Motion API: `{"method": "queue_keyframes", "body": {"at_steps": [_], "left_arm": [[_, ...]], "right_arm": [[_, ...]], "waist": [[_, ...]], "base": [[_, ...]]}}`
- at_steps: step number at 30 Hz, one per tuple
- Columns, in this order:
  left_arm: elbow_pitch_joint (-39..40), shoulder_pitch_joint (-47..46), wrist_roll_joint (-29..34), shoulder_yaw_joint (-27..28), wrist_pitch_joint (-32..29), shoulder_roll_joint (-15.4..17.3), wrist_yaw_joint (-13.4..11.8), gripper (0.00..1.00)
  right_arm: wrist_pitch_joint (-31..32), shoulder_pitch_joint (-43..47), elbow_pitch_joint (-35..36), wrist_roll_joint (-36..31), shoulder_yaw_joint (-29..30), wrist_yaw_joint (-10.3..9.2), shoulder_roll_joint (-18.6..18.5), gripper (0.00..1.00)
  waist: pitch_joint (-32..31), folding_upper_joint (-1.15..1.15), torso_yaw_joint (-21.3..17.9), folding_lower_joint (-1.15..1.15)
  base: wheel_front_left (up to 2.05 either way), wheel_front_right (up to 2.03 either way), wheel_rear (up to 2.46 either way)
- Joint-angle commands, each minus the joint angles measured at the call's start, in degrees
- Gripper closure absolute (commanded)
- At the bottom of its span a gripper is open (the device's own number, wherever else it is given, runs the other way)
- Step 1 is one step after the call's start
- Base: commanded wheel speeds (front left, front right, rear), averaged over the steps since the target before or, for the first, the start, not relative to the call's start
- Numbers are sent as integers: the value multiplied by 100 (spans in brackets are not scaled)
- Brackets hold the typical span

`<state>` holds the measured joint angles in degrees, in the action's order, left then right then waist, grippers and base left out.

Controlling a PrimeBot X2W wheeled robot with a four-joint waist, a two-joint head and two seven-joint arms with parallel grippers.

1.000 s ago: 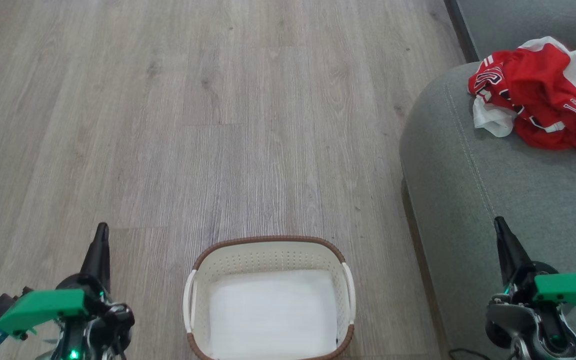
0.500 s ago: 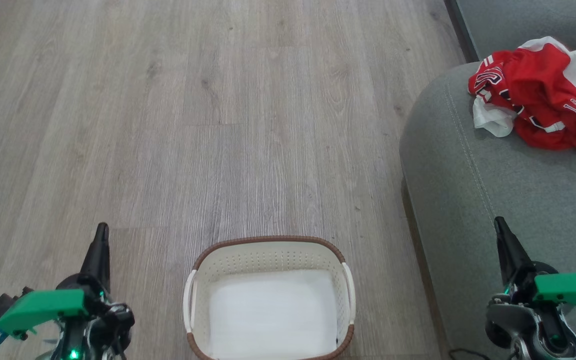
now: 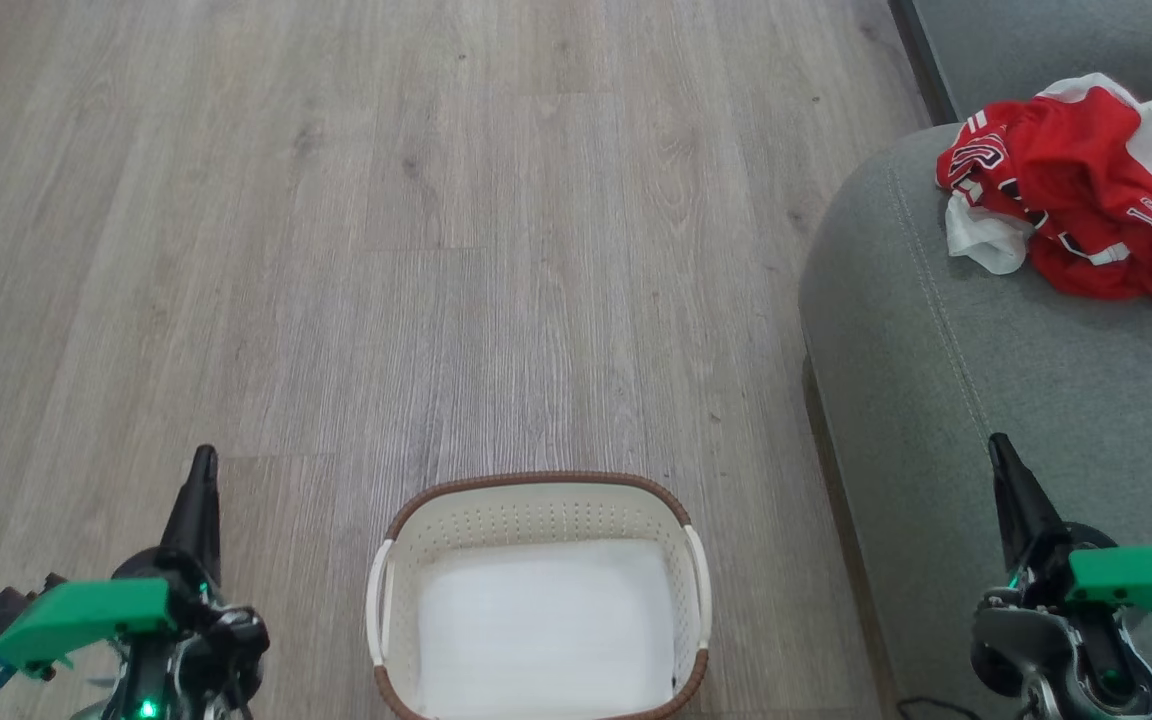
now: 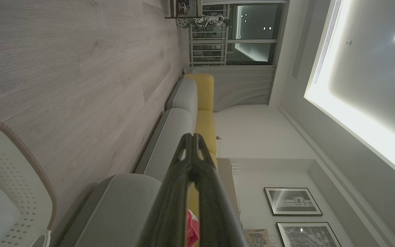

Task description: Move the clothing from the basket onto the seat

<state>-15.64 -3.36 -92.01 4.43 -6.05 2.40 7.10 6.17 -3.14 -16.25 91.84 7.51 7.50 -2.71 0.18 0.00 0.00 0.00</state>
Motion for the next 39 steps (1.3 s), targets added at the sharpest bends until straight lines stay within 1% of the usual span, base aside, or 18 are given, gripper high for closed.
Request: {"method": "queue_keyframes", "body": {"at_steps": [1, 39], "left_arm": [[159, -283, -16, 208, -44, 48, 39, 100], [160, -283, -17, 208, -43, 48, 39, 100]], "right_arm": [[31, -304, 223, 33, -100, -1, -17, 100], [31, -304, 223, 34, -100, -1, -17, 100]], "waist": [[0, 0, 0, 0], [0, 0, 0, 0]], "base": [[0, 0, 0], [0, 0, 0]]}}
